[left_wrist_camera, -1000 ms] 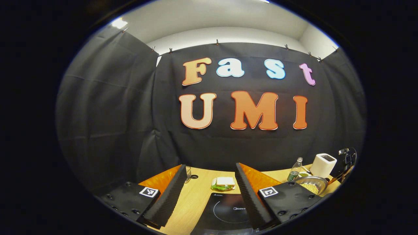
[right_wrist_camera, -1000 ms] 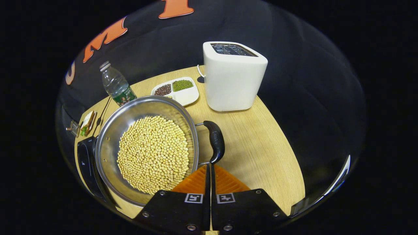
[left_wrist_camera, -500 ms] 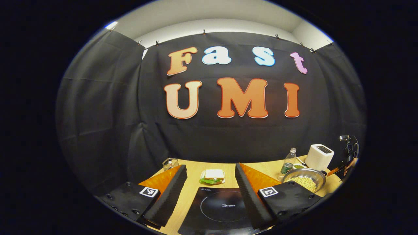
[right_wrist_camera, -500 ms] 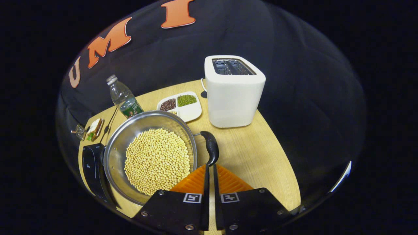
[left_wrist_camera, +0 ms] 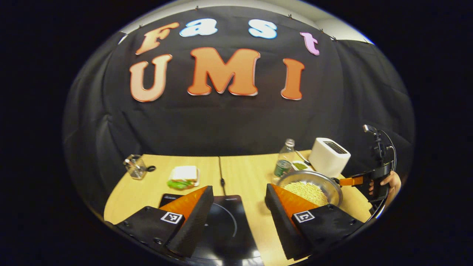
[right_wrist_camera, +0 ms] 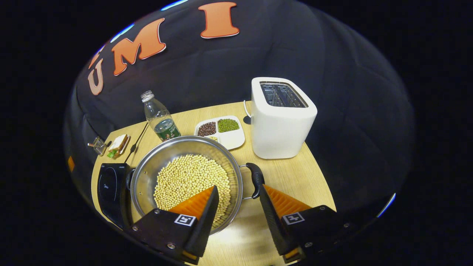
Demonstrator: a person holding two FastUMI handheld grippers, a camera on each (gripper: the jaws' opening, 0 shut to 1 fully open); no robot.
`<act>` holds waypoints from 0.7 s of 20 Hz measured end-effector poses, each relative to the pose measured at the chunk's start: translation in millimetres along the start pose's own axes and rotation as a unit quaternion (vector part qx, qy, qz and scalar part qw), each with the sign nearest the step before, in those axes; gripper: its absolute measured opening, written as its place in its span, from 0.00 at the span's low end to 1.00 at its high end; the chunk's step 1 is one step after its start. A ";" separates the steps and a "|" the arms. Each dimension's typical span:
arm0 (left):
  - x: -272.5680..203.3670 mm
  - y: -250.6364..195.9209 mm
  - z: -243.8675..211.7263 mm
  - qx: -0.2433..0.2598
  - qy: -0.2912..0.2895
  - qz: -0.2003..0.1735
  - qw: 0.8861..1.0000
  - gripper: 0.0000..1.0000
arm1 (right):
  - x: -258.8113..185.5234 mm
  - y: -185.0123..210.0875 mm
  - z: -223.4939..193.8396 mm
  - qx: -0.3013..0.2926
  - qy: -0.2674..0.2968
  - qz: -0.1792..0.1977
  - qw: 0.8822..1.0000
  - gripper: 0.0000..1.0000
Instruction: First push the handle of the pot to place it horizontally, then grasp the pot with both hands and set it on the induction cooktop.
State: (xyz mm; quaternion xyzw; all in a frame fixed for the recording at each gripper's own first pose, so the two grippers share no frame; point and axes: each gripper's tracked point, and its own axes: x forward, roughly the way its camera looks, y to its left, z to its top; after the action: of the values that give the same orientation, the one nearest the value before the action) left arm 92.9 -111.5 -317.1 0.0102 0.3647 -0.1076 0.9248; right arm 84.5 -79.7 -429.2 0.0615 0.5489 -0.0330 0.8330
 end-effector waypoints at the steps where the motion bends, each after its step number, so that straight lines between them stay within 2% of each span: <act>1: 13.0 -9.7 -7.8 0.002 0.023 -0.011 1.000 0.94 | 3.0 0.3 -0.6 0.000 0.003 0.001 1.000 0.70; 2: 25.5 -19.3 -16.1 0.001 0.043 -0.019 0.999 0.94 | 6.7 -1.1 -0.9 0.000 0.005 -0.001 1.000 0.76; 3: 36.6 -27.6 -22.5 -0.002 0.058 -0.026 0.998 0.94 | 11.0 -3.9 -2.4 -0.003 0.006 -0.005 1.000 0.74; 4: 46.1 -35.1 -33.3 -0.008 0.075 -0.031 0.997 0.96 | 14.6 -6.3 -3.1 -0.004 0.008 -0.009 1.000 0.80; 5: 56.6 -42.5 -41.8 -0.015 0.095 -0.035 0.995 0.94 | 15.7 -6.8 -3.1 -0.004 0.010 -0.009 1.000 0.82; 10: 101.5 -62.3 -77.5 -0.012 0.170 -0.041 0.985 0.92 | 32.5 -6.7 -5.8 -0.010 0.021 -0.016 1.000 0.83; 11: 108.7 -62.6 -83.7 -0.012 0.181 -0.036 0.983 0.94 | 35.5 -7.1 -7.0 -0.014 0.023 -0.019 0.999 0.83; 13: 126.9 -63.3 -98.6 -0.013 0.198 -0.027 0.980 0.89 | 41.3 -10.4 -8.3 -0.025 0.025 -0.029 0.999 0.83; 14: 134.3 -63.9 -107.3 -0.017 0.208 -0.023 0.978 0.90 | 45.2 -11.1 -8.1 -0.029 0.025 -0.032 0.999 0.83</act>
State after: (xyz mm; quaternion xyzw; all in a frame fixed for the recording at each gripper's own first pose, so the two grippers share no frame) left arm 103.1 -189.2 -483.0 0.0077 0.5515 -0.1183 0.8257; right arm 93.6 -89.0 -474.6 0.0201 0.5722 -0.0420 0.8188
